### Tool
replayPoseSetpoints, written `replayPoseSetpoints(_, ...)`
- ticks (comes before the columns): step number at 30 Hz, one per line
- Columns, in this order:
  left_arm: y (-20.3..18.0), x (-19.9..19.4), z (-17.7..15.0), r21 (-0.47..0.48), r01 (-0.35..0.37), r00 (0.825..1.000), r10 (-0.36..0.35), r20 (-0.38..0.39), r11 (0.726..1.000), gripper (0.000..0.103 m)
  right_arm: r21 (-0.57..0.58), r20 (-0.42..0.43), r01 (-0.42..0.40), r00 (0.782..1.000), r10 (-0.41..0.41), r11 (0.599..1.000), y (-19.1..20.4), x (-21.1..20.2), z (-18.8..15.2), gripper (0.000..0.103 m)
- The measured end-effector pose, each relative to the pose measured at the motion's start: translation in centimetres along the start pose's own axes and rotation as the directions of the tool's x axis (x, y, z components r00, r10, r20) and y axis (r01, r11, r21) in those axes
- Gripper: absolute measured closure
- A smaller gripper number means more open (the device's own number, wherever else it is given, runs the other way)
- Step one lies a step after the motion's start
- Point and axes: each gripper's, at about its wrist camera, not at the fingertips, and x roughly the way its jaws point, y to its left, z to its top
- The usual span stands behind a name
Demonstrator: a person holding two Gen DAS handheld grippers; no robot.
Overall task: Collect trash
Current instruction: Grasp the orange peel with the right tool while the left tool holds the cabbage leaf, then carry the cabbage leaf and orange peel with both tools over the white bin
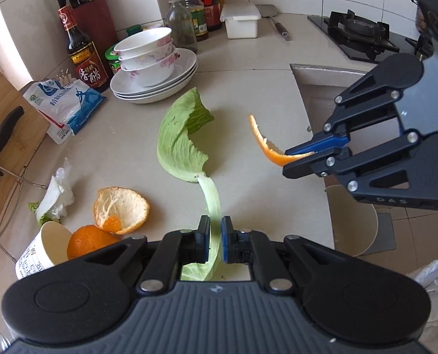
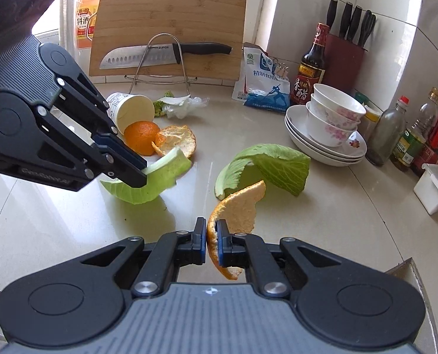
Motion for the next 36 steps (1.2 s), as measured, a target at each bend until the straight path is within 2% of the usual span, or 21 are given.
replayPoseSetpoints(7, 0.2, 2.9, 0.0, 0.011, 0.01, 1.0, -0.009, -0.029, 1.0, 0.096, 0.032, -0.016, 0.017, 1.0, -0.017, 0.999, -0.4, 0.0, -0.5, 0.094)
replayPoseSetpoints(10, 0.2, 3.1, 0.2, 0.024, 0.04, 0.998, -0.039, -0.039, 0.999, 0.095, 0.041, -0.019, 0.021, 1.0, -0.02, 0.999, -0.5, 0.1, -0.5, 0.094)
replayPoseSetpoints(12, 0.2, 3.5, 0.1, 0.016, 0.083, 0.994, -0.081, -0.077, 0.996, 0.093, 0.045, -0.02, 0.021, 1.0, -0.02, 0.999, -0.5, 0.2, -0.6, 0.094)
replayPoseSetpoints(14, 0.0, 3.6, -0.1, 0.021, 0.093, 0.991, -0.091, -0.098, 0.995, 0.096, 0.047, -0.019, 0.023, 1.0, -0.023, 0.999, -0.5, 0.3, -0.5, 0.094)
replayPoseSetpoints(16, -0.2, 3.2, -0.3, 0.033, 0.089, 0.992, -0.086, -0.091, 0.995, 0.1, 0.052, -0.017, 0.026, 1.0, -0.025, 0.998, -0.6, 0.2, -0.5, 0.094)
replayPoseSetpoints(26, -0.6, -1.0, 1.7, 0.045, 0.093, 0.996, -0.093, -0.012, 0.995, 0.1, 0.066, -0.02, 0.063, 0.998, -0.062, 0.996, -1.0, -1.6, -1.4, 0.094)
replayPoseSetpoints(31, -2.6, -2.1, 3.1, 0.049, 0.153, 0.988, -0.154, 0.019, 0.987, 0.1, 0.105, -0.033, 0.097, 0.995, -0.094, 0.99, -1.7, -3.3, -3.1, 0.094)
replayPoseSetpoints(36, -6.0, -1.9, 4.6, 0.085, 0.234, 0.971, -0.238, 0.038, 0.968, 0.1, 0.167, -0.061, 0.155, 0.987, -0.147, 0.974, -2.9, -5.6, -5.7, 0.094)
